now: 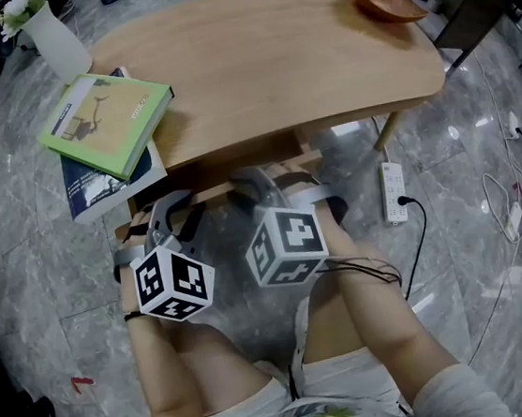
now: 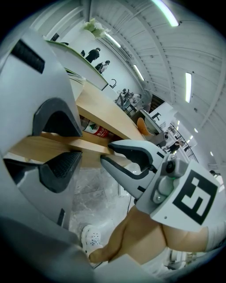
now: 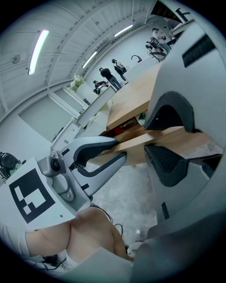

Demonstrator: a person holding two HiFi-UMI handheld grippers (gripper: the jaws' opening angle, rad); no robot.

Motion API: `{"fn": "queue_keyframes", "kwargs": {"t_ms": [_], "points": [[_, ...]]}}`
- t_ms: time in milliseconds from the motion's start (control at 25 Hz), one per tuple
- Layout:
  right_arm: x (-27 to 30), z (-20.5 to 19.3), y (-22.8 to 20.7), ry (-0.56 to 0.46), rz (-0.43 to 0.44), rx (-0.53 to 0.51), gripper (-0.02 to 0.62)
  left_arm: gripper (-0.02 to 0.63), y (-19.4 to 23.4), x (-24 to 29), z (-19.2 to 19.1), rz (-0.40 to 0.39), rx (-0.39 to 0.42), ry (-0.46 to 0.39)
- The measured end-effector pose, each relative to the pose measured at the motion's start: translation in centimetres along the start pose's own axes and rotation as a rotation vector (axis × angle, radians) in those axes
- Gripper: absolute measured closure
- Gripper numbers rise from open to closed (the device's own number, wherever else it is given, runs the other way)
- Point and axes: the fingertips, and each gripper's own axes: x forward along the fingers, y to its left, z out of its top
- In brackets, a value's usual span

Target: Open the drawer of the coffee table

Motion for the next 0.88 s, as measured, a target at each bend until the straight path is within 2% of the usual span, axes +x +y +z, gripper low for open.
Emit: {"fn": "queue_keyframes", "kwargs": {"t_ms": [240,480,880], "points": [[-0.14,-0.03,0.25,0.012,0.010,0.005,0.482,0.492,-0.22,-0.16,0.03,-0.009,-0.006,-0.006],[-0.04,0.01,0.20,0.051,-0.016,-0.012,0.482,0.492,-0.12,-0.14,0.08,0.002,-0.008,-0.006],[-0.28,-0.06,0.43,0.031,-0.004,-0.002,0.482,0.492,-0.41,-0.27,0.09,0.005,-0.022,-0.006]]}}
